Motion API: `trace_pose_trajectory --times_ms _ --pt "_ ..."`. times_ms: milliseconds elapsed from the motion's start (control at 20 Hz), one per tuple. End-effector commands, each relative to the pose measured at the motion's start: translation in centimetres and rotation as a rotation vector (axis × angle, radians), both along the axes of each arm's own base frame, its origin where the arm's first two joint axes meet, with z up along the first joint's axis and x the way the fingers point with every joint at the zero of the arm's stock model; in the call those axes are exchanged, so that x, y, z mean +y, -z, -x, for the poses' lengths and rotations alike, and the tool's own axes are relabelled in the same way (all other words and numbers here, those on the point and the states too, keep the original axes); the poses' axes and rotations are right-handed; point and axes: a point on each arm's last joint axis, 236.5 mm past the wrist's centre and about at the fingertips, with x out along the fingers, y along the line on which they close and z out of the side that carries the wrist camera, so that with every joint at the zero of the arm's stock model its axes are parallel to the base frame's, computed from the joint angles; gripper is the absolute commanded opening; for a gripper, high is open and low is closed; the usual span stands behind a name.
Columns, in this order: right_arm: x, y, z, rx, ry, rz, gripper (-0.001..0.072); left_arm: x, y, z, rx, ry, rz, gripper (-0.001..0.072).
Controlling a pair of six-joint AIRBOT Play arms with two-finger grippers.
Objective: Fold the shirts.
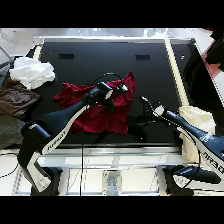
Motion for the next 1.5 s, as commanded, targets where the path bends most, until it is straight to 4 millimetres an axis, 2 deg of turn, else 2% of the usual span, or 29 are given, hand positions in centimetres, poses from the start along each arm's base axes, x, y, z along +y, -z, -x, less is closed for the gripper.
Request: trace_pose_trajectory --times_ms 0,100,200,300,350,500,650,750,950,1100,1300,1400,1450 --pt "1.1 1.3 0.6 0.054 0.017 -0.052 0.0394 0.0 -0.1 0.0 -0.002 0.001 0.001 0.0018" --pt "2.5 1.6 1.1 0.092 0.009 -0.122 0.0394 -0.1 -0.1 0.0 -0.002 0.001 0.001 0.0018" --pt "3.1 2.1 1.4 0.126 0.019 -0.152 0.0377 -0.1 -0.1 0.0 -0.002 0.001 0.001 0.0018" --pt "3.1 2.4 1.6 0.141 0.024 -0.155 0.0170 -0.1 -0.1 0.0 -0.002 0.001 0.002 0.0018" --pt "3.2 2.3 1.5 0.138 0.026 -0.158 0.0012 -0.1 -0.1 -0.1 -0.003 0.001 0.002 0.0018" --pt "3.4 1.4 0.7 0.105 0.016 -0.164 0.0017 0.4 -1.3 -0.6 -0.041 0.009 -0.011 0.0018" --pt "3.2 -1.1 0.6 0.034 -0.056 -0.149 0.0017 2.4 -6.2 -2.7 -0.181 0.023 -0.058 0.0018" --pt "2.4 -2.6 0.7 -0.004 -0.078 -0.110 0.0016 3.6 -9.5 -3.3 -0.239 0.000 -0.037 0.0018" --pt "-0.5 -3.3 0.6 -0.045 -0.075 0.025 0.0016 6.1 -14.5 -3.5 -0.296 -0.068 0.008 0.0018" --pt "-0.9 -3.3 0.6 -0.044 -0.067 0.042 0.0015 7.7 -16.9 -3.0 -0.313 -0.100 0.016 0.0018" --pt "-1.5 -3.8 0.6 -0.046 -0.054 0.051 0.0014 10.4 -18.6 -2.2 -0.305 -0.150 -0.005 0.0018" --pt "-2.4 -5.6 0.1 -0.063 -0.044 0.040 0.0014 11.4 -19.4 -1.9 -0.308 -0.170 -0.007 0.0017" --pt "-3.0 -7.3 -0.4 -0.092 -0.049 0.042 0.0014 11.9 -20.1 -2.0 -0.326 -0.174 -0.012 0.0017"
